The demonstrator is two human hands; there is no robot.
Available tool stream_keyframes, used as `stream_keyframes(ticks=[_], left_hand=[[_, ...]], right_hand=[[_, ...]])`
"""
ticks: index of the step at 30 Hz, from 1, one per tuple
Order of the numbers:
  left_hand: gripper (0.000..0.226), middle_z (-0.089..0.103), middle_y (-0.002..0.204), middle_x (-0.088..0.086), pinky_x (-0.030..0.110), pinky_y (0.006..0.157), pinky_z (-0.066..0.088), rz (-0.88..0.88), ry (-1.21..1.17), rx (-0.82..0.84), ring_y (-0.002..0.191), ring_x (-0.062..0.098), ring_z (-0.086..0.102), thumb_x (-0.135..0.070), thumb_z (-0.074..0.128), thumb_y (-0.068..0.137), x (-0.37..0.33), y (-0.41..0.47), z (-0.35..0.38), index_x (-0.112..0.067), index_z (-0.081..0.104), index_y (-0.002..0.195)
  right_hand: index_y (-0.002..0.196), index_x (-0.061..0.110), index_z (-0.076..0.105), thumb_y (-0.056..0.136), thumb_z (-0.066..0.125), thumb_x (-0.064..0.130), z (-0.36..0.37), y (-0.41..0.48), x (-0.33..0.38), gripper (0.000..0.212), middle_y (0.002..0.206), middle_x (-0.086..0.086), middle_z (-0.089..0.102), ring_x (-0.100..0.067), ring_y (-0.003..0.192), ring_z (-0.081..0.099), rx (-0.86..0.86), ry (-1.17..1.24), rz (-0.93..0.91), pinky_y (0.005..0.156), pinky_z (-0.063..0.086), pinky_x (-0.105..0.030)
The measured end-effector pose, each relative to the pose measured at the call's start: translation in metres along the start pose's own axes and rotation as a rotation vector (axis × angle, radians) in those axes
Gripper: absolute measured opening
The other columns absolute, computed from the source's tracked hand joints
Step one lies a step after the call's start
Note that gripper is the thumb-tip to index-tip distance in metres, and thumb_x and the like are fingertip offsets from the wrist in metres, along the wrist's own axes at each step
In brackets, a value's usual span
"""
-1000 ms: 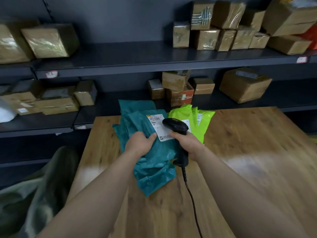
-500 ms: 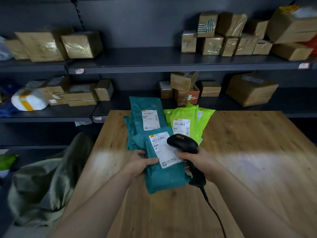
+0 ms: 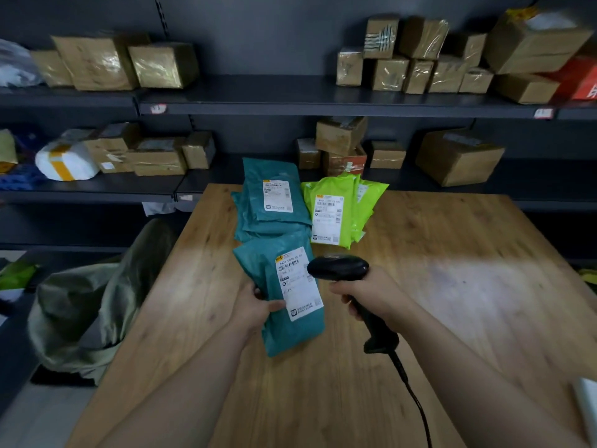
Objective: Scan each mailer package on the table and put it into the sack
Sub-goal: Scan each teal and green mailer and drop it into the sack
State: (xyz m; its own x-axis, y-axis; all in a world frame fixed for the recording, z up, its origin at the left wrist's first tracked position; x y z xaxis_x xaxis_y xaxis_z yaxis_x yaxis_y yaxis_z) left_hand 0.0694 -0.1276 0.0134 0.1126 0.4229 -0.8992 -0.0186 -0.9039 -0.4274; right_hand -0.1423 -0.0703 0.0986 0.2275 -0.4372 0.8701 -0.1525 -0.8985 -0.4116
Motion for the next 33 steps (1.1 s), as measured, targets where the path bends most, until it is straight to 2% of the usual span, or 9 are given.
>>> stream_keyframes(ticks=[4, 8, 13, 17, 19, 23, 27, 30, 33], left_hand=[[0.056, 0.064, 0.113, 0.007, 0.046, 0.09, 0.054, 0.043, 0.03, -0.005, 0.101, 0.025, 0.064, 0.0, 0.081, 0.07, 0.005, -0.001, 0.003, -0.017, 0.052, 0.115], [0.055, 0.063, 0.108, -0.002, 0.042, 0.088, 0.055, 0.053, 0.01, -0.016, 0.1, 0.02, 0.062, -0.001, 0.081, 0.071, 0.008, -0.001, 0.004, -0.023, 0.05, 0.112], [0.053, 0.062, 0.101, -0.007, 0.042, 0.088, 0.054, 0.062, -0.015, -0.021, 0.099, 0.019, 0.062, 0.001, 0.08, 0.071, 0.01, -0.002, 0.007, -0.027, 0.05, 0.104], [0.058, 0.063, 0.111, 0.0, 0.039, 0.084, 0.055, 0.062, -0.034, -0.029, 0.101, 0.021, 0.062, -0.001, 0.081, 0.07, 0.009, -0.004, 0.002, -0.02, 0.051, 0.117], [0.062, 0.063, 0.115, 0.004, 0.042, 0.086, 0.055, 0.034, -0.069, -0.048, 0.102, 0.024, 0.063, -0.003, 0.081, 0.071, 0.008, -0.005, -0.005, -0.015, 0.051, 0.123], [0.054, 0.064, 0.118, 0.011, 0.047, 0.089, 0.055, -0.007, -0.112, -0.114, 0.1, 0.028, 0.066, -0.015, 0.08, 0.077, 0.003, -0.012, -0.04, -0.011, 0.051, 0.122], [0.042, 0.067, 0.109, 0.008, 0.041, 0.082, 0.057, 0.012, -0.143, -0.163, 0.093, 0.025, 0.068, -0.023, 0.069, 0.088, -0.003, -0.025, -0.091, -0.012, 0.052, 0.124], [0.037, 0.068, 0.105, 0.006, 0.034, 0.075, 0.056, 0.022, -0.205, -0.223, 0.091, 0.022, 0.068, -0.022, 0.067, 0.09, -0.005, -0.036, -0.139, -0.013, 0.053, 0.123], [0.037, 0.069, 0.105, 0.007, 0.033, 0.072, 0.055, 0.023, -0.247, -0.28, 0.09, 0.022, 0.069, -0.022, 0.068, 0.089, 0.001, -0.043, -0.198, -0.01, 0.054, 0.121]], right_hand=[[0.085, 0.004, 0.069, 0.077, 0.071, 0.012, -0.003, -0.008, 0.002, 0.012, 0.059, -0.006, 0.062, -0.018, 0.046, 0.053, -0.07, -0.096, -0.002, 0.046, 0.044, -0.026], [0.079, 0.005, 0.065, 0.078, 0.067, 0.008, -0.008, -0.013, 0.005, 0.004, 0.058, -0.007, 0.058, -0.016, 0.04, 0.049, -0.096, -0.121, 0.016, 0.042, 0.04, -0.023], [0.088, 0.002, 0.067, 0.079, 0.067, 0.009, -0.015, -0.021, 0.008, 0.012, 0.063, -0.008, 0.06, -0.017, 0.044, 0.051, -0.091, -0.144, -0.006, 0.044, 0.042, -0.026], [0.09, 0.008, 0.068, 0.079, 0.071, 0.011, -0.012, -0.019, 0.01, 0.012, 0.067, -0.008, 0.061, -0.018, 0.046, 0.053, -0.06, -0.047, -0.053, 0.046, 0.044, -0.027], [0.084, 0.008, 0.066, 0.079, 0.071, 0.011, -0.005, -0.015, 0.012, 0.008, 0.067, -0.009, 0.06, -0.02, 0.047, 0.054, -0.049, 0.005, -0.081, 0.048, 0.046, -0.029], [0.074, 0.005, 0.059, 0.082, 0.067, 0.004, 0.023, -0.002, 0.02, 0.011, 0.06, -0.011, 0.054, -0.021, 0.048, 0.051, 0.022, 0.153, -0.08, 0.052, 0.045, -0.031], [0.084, 0.0, 0.063, 0.087, 0.07, 0.01, 0.072, 0.005, 0.034, 0.012, 0.069, -0.014, 0.058, -0.02, 0.054, 0.056, 0.159, 0.314, -0.102, 0.054, 0.049, -0.032], [0.09, 0.001, 0.066, 0.087, 0.071, 0.017, 0.121, 0.011, 0.047, 0.017, 0.077, -0.014, 0.062, -0.024, 0.066, 0.062, 0.248, 0.339, -0.096, 0.061, 0.051, -0.034], [0.096, 0.003, 0.068, 0.086, 0.072, 0.021, 0.178, 0.015, 0.063, 0.021, 0.079, -0.013, 0.068, -0.024, 0.069, 0.066, 0.283, 0.335, -0.079, 0.064, 0.055, -0.035]])
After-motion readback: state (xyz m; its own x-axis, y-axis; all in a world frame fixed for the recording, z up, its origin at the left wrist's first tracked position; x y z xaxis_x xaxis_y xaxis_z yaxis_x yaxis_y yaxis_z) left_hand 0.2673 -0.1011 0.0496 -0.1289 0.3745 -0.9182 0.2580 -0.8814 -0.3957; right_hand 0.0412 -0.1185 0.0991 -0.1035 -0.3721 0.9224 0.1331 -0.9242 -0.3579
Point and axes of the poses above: each hand's wrist, its own y-axis towards the middle knuckle, its own z-axis out of the palm, x = y × z, the point moved 3 cm from there along y, towards the middle knuckle
